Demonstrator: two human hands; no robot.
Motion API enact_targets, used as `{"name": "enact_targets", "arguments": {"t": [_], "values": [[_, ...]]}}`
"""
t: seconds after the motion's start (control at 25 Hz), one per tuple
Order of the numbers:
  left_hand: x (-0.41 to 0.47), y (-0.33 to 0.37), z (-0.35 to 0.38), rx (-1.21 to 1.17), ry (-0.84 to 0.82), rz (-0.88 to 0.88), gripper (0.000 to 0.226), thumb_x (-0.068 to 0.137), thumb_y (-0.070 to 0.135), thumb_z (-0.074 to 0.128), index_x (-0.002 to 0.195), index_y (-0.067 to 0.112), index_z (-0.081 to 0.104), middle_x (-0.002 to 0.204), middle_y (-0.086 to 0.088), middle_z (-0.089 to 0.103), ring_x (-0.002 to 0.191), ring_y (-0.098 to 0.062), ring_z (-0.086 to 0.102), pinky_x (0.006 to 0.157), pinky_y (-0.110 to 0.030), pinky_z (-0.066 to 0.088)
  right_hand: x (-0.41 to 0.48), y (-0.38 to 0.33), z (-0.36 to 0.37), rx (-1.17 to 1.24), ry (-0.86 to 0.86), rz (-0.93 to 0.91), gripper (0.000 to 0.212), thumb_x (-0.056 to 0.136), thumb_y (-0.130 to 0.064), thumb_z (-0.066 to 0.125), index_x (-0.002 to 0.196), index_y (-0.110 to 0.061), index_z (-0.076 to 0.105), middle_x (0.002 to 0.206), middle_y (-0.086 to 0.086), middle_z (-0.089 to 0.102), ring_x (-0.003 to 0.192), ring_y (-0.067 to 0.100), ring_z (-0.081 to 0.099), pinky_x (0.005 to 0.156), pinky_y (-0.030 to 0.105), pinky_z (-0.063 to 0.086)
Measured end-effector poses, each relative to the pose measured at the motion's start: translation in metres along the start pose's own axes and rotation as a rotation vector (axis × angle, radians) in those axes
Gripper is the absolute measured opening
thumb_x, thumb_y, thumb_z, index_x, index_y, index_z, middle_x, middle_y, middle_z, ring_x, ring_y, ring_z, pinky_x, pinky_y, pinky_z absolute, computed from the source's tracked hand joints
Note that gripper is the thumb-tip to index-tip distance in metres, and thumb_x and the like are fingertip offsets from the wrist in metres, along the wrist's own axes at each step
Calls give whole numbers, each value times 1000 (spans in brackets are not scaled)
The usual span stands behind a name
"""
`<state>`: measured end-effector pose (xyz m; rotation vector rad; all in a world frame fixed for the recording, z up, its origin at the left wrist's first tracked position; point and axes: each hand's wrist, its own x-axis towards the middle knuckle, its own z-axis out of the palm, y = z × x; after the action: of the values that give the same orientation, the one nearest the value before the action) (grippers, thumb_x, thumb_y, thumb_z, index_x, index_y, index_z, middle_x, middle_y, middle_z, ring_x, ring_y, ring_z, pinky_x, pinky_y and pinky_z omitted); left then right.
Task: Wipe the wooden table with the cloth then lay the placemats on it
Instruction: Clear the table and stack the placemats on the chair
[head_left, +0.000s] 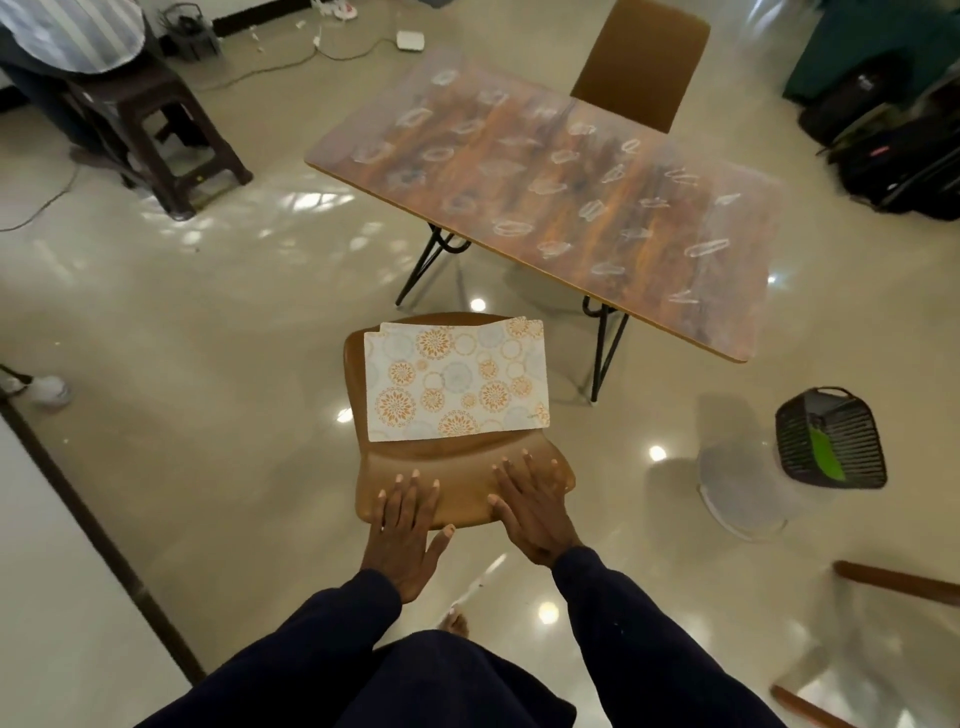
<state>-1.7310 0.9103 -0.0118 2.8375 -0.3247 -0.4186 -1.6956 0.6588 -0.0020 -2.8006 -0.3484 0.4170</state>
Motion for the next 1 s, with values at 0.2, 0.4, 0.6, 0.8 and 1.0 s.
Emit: {"name": "enact_targets", "arguments": {"t": [0.2,0.4,0.6,0.8,1.0], "values": [[-2,9,6,-6,100,26,68,108,55,29,165,19,30,173,-18,20,160,-38,16,125,-58,13,0,2,3,16,-30,42,88,103,-69,-5,159,-24,45,169,4,38,162,40,14,128,61,-2],[10,-5,0,-3,140,56,70,106,56,38,166,21,28,174,-16,16,161,-37,14,125,-60,16,8,-4,3,2,-61,55,73,108,-64,8,154,-28,50,164,5,46,157,44,29,126,52,-8],[69,-53,-26,87,179,122,69,107,59,34,165,22,30,174,-15,18,157,-39,27,124,-59,18,64,-17,1,-4,-34,114,66,111,-58,14,136,-33,69,141,0,68,132,40,62,121,48,4],[151,-80,-72,181,151,209,69,109,59,29,167,21,26,174,-16,17,159,-38,23,122,-58,18,128,-20,-19,-70,113,219,69,113,-54,14,123,-23,74,130,10,72,120,44,68,117,54,20],[203,-117,-96,201,130,349,67,110,58,29,168,25,21,175,-11,17,161,-34,19,122,-56,18,165,-39,-18,-90,101,341,74,106,-67,3,132,-30,62,137,-2,63,135,39,51,117,59,28]]}}
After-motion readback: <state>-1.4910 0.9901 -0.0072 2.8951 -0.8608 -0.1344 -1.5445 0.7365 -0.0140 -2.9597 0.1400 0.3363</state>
